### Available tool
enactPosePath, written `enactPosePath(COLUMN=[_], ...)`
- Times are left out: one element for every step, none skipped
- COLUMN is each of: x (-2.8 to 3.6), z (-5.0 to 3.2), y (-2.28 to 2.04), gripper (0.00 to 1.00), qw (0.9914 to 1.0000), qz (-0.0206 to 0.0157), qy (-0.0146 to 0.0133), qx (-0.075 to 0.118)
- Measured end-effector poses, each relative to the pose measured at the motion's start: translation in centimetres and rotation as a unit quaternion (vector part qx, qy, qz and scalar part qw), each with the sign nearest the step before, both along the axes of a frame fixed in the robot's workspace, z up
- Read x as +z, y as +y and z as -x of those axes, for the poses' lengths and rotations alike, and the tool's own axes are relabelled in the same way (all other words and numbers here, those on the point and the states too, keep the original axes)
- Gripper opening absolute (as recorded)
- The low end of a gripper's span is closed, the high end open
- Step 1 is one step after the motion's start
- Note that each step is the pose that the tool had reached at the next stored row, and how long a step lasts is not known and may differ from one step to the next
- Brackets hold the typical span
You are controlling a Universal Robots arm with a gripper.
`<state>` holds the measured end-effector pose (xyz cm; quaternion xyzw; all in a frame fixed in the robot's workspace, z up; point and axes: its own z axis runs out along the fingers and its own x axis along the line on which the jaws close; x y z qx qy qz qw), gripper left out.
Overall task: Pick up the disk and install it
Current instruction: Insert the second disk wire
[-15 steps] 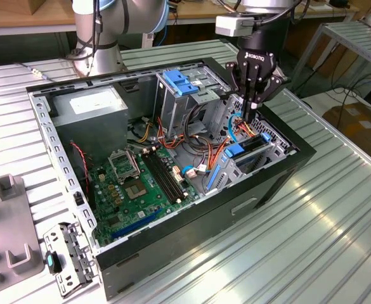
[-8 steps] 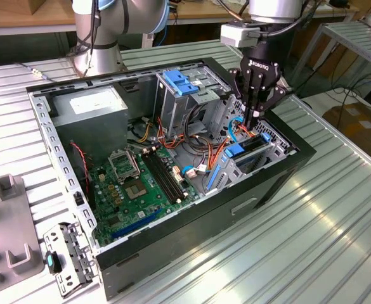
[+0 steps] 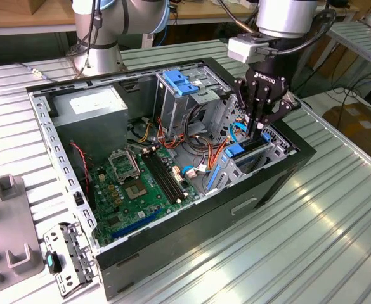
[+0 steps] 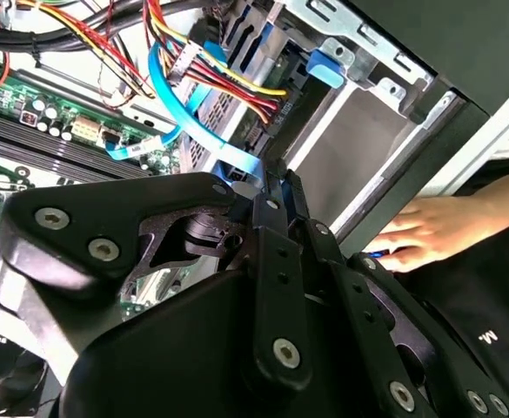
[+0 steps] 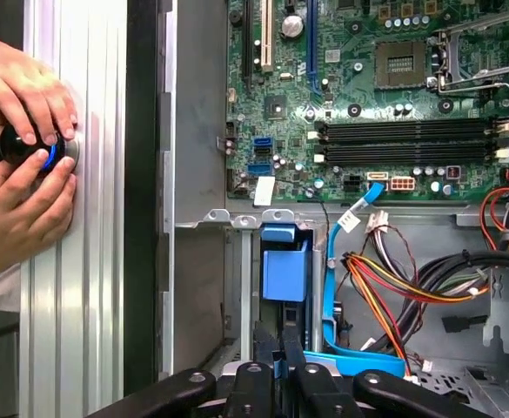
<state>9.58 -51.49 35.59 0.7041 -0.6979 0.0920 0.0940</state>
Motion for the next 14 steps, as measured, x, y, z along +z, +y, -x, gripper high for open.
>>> enactPosePath(x=[-0.01, -0.02, -0.02, -0.02, -0.03, -0.04, -0.05, -0.08, -0.10, -0.13, -0.18, -0.22, -0.27, -0.31], z=[0.03, 0.04, 0.05, 0.06, 0.07, 0.09, 0.16, 0.30, 0.43, 0.59, 0.73, 0.80, 0.82, 0.81], y=[-0.12, -0.20, -0.26, -0.31, -0.40, -0.51, -0.61, -0.61, -0.62, -0.63, -0.63, -0.63, -0.65, -0.67], gripper=[0.16, 0.16, 0.16, 0.16, 0.16, 0.16, 0.16, 0.16, 0.16, 0.16, 0.16, 0.16, 0.16, 0.16], qw=[0.99999, 0.99997, 0.99990, 0.99981, 0.99959, 0.99934, 0.99908, 0.99897, 0.99892, 0.99887, 0.99881, 0.99875, 0.99868, 0.99861], qz=[-0.0037, -0.0081, -0.0139, -0.0194, -0.0286, -0.0363, -0.0424, -0.0439, -0.0441, -0.0443, -0.0447, -0.0451, -0.0457, -0.0464], qy=[-0.0001, -0.0002, -0.0004, -0.0005, -0.0010, -0.0021, -0.0060, -0.0117, -0.0148, -0.0170, -0.0195, -0.0216, -0.0234, -0.0249], qx=[0.000, 0.000, 0.000, 0.000, 0.000, 0.000, 0.000, 0.000, 0.001, 0.001, 0.001, 0.001, 0.001, 0.001])
